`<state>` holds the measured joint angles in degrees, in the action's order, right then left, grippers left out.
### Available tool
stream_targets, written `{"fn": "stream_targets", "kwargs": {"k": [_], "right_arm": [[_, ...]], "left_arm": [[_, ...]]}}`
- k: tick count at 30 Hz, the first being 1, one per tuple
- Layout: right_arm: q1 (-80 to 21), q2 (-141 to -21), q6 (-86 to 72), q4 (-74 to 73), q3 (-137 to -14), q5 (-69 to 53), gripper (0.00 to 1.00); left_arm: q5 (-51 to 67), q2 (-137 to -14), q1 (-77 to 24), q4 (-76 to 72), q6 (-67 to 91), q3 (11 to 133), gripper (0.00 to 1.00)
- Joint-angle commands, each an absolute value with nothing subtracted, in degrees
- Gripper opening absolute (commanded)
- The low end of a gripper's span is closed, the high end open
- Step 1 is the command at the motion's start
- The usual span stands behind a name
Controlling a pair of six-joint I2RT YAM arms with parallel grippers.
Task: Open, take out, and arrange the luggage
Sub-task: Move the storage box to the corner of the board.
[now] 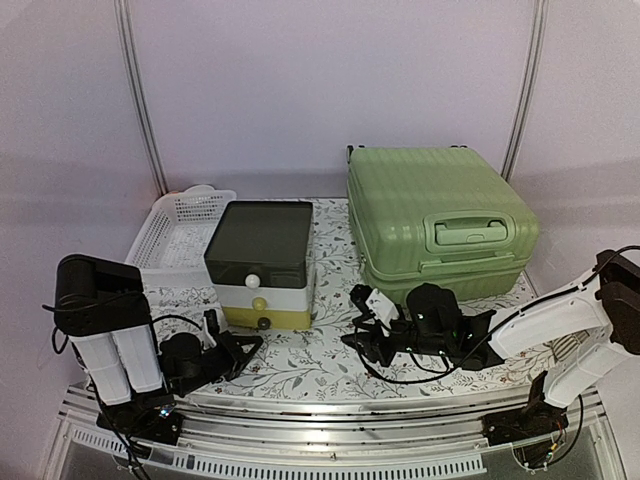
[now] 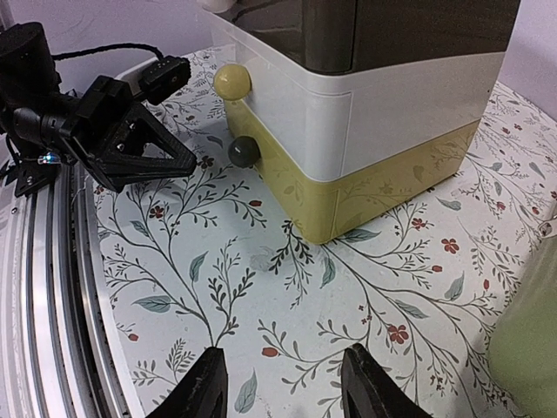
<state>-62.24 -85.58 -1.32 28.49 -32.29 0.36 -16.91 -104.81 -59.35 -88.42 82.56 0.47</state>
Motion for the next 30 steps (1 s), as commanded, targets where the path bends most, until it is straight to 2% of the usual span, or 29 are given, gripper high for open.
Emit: {"fn": "stream_targets", "kwargs": {"k": [1, 9, 17, 30], "right_arm": [[-62.22, -86.04, -2.18, 30.29, -31.31, 1.14, 0.45], [-62.26, -85.71, -2.59, 30.80, -30.51, 1.40, 0.45], [-62.23, -85.29, -2.64, 30.85, -29.94, 1.80, 0.45], [-62.22, -85.89, -2.56, 31.20, -29.88, 2.34, 0.45]], "left_arm": [[-21.01, -103.47, -61.97, -95.85, 84.15, -0.15, 0.00], [-26.29, -100.74, -63.10, -88.18, 86.47, 1.50, 0.00], [-29.06, -106.13, -62.57, -91.54, 88.59, 2.90, 0.00], [-22.92, -116.95, -54.80, -96.72, 88.50, 8.68, 0.00]]}}
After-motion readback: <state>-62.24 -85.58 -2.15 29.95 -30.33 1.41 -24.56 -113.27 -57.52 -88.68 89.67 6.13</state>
